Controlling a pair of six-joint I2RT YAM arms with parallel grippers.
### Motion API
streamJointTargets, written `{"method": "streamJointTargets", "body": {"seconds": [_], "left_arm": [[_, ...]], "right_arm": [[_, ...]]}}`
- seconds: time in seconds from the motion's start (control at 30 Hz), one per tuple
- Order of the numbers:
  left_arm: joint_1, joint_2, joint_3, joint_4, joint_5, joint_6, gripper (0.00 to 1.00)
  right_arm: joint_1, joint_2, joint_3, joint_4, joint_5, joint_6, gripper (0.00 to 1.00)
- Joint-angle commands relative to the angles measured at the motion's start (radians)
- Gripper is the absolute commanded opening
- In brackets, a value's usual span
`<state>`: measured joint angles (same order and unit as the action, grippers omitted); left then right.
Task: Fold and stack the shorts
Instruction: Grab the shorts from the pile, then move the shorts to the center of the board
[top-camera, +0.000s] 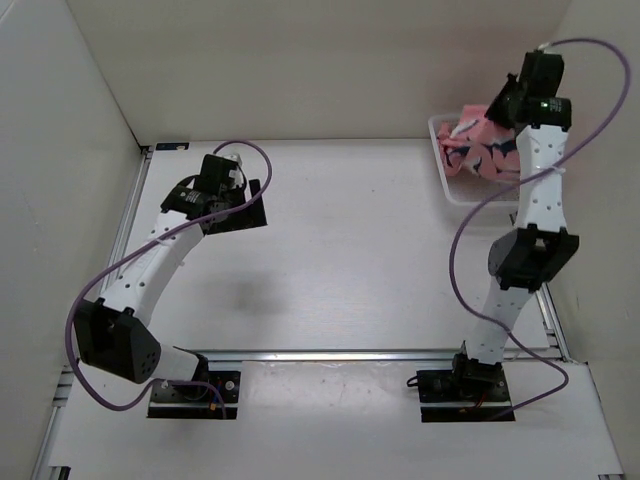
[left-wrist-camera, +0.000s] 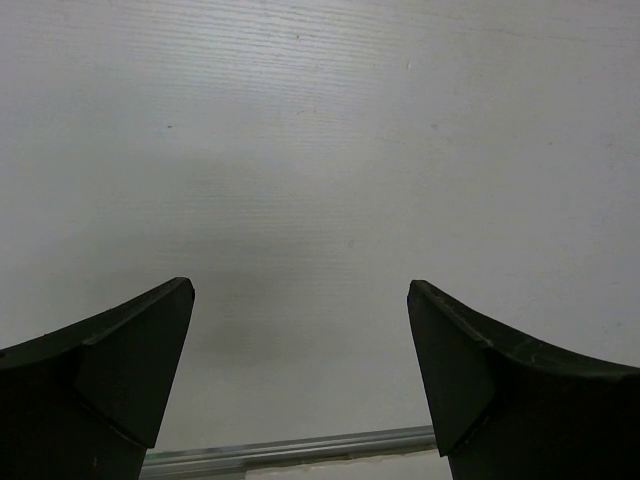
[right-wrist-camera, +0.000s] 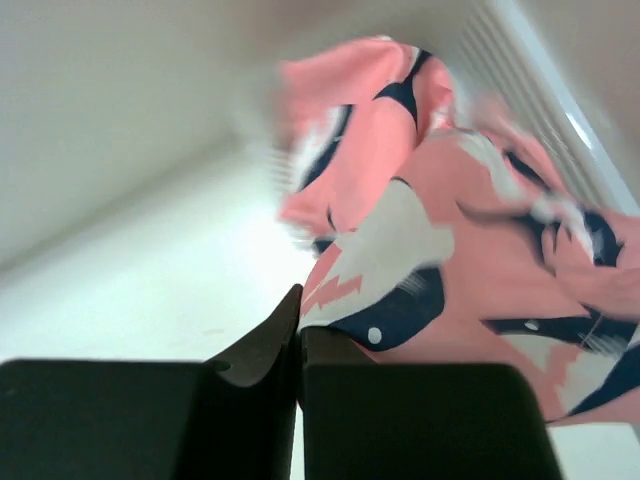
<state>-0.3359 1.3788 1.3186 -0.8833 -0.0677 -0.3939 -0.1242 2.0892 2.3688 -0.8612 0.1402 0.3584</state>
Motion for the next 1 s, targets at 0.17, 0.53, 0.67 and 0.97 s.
{"method": "streamJointTargets", "body": {"seconds": [0.17, 0.53, 0.67, 0.97], "left_arm": [[-0.003, 0.034, 0.123, -0.029, -0.009, -0.072, 1.0], [0.261, -0.076, 0.473, -0.215, -0.087, -0.114, 1.0], [0.282, -0.096, 0.455, -0.204, -0.043, -0.082, 1.0], [0.164, -0.06, -0.011, -0.057, 0.201, -0.154, 0.83]], "right_arm": [[0.377, -0.498, 0.007, 0.333, -0.315, -0.149, 0.0], [0.603, -0.583, -0.486, 0.333, -0.24, -0.006, 0.02], [0.696, -0.545, -0.733, 0.253, -0.133, -0.026, 0.5], [0.65, -0.704, -0.91, 0.186, 0.078, 0.005, 0.94]]}}
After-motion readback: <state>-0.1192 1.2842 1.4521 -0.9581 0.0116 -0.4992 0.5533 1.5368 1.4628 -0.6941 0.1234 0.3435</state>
